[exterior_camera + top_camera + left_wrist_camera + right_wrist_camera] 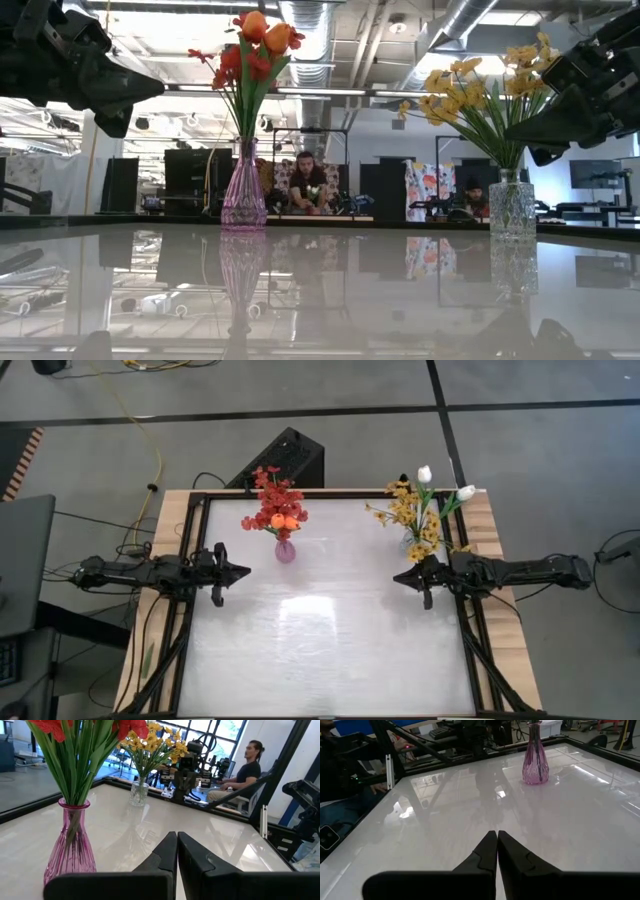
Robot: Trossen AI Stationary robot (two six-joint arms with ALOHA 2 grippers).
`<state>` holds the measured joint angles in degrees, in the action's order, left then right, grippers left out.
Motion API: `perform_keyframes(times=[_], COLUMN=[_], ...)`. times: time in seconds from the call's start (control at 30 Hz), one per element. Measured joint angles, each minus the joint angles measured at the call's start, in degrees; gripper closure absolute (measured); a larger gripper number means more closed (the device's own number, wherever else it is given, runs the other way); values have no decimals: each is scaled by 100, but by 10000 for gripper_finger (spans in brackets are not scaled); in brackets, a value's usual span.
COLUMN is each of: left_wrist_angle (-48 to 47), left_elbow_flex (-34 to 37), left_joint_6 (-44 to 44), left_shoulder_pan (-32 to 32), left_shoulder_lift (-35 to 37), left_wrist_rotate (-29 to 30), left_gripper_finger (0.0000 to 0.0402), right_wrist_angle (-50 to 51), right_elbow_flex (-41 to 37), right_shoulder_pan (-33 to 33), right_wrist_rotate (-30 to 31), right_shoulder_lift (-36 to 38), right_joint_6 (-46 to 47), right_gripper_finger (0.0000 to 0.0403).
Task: Sort flowers into vase by color
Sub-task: Return to Home Position
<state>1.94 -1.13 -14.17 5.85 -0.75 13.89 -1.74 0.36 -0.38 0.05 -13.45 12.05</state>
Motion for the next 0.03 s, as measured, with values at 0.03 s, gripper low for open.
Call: perform_keyframes(times=[0.03], left_wrist_angle=[1], left_elbow_flex=[0], left_joint_6=[0], left_shoulder_pan=[0], left_shoulder_lift=[2], left_wrist_rotate=[0], left_gripper_finger=[401], right_wrist_angle=[0], right_elbow_flex=[0], right_shoulder_pan=[2], right_wrist_rotate=[0], right_shoulder_lift=[2], right_joint_6=[0], right_gripper_finger=[360])
